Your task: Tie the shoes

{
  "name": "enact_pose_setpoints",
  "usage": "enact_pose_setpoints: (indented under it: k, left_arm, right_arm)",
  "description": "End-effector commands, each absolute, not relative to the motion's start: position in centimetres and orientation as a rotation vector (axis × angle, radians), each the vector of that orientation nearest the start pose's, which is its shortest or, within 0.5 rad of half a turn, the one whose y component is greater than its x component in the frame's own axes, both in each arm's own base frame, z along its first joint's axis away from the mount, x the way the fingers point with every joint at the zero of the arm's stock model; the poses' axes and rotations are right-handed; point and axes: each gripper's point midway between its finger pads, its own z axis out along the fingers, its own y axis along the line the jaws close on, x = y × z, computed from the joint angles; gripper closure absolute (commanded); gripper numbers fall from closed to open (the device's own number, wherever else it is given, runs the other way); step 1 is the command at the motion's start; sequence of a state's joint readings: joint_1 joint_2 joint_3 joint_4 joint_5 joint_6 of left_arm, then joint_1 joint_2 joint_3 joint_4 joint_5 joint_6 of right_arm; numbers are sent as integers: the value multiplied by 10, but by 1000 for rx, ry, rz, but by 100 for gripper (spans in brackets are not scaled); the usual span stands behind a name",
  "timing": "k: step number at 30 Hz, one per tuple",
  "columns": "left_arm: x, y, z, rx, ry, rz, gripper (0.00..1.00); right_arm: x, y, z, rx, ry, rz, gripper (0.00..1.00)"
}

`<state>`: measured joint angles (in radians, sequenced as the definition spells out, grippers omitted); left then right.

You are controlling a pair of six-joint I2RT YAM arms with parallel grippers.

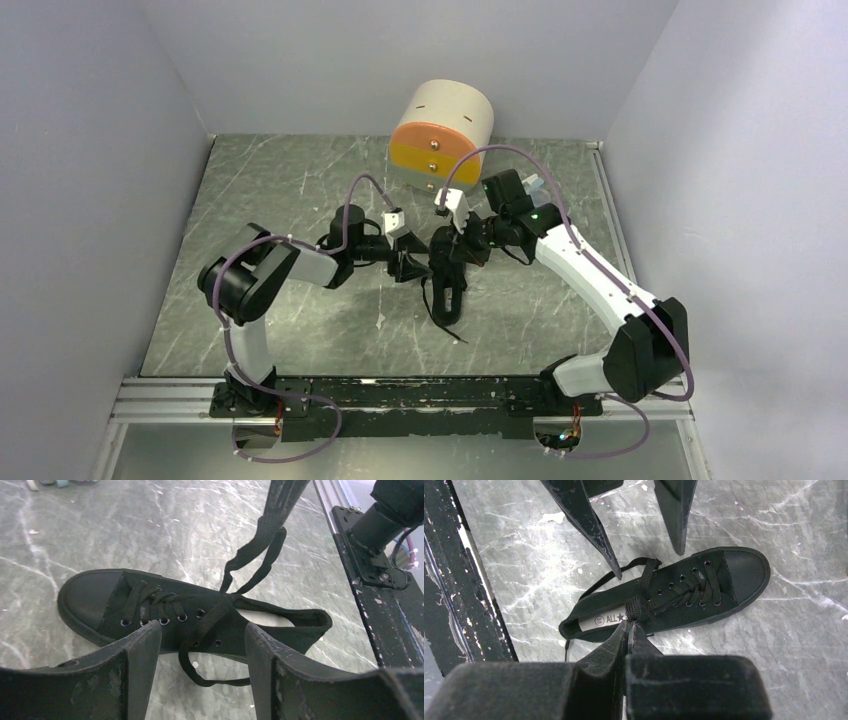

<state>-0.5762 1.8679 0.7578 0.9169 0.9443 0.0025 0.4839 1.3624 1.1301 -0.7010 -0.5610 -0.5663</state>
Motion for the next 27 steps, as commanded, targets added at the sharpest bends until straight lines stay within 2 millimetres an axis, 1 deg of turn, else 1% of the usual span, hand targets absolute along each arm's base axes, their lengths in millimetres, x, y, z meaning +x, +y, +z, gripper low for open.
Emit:
enact_pose_setpoints:
  k: [1,7,11,13,14,17,18,23,27]
  left_arm:
    - [271,-360,100,1213,1354,-1318,38]
    - [275,-368,100,1234,1345,-1330,66]
    - [272,-374,112,1247,1305,-1338,88]
    - [268,-377,119,1253,1282,-1344,93]
    - [266,-378,122,1252,1276,-1346,95]
    - [260,-379,137,1230,1227,-1349,95]
    - [258,-380,139,1220,1221,-1352,95]
    - [249,-389,143,1197,1197,-1374,88]
    - [243,-391,144,1182,1186,-1411,82]
  right_arm:
    - [266,228,174,-1415,1921,653,100]
    - [267,231,171,-1418,1921,658,100]
    - [265,232,169,-1422,1920,669,100]
    - [264,233,168,-1425,1918,675,100]
    - [264,233,168,-1423,1918,676,100]
    - [263,235,167,-1429,1918,685,100]
    - [262,235,167,-1429,1917,686,100]
    - [262,234,168,-1431,1914,676,100]
    - [261,236,171,-1424,1911,690,100]
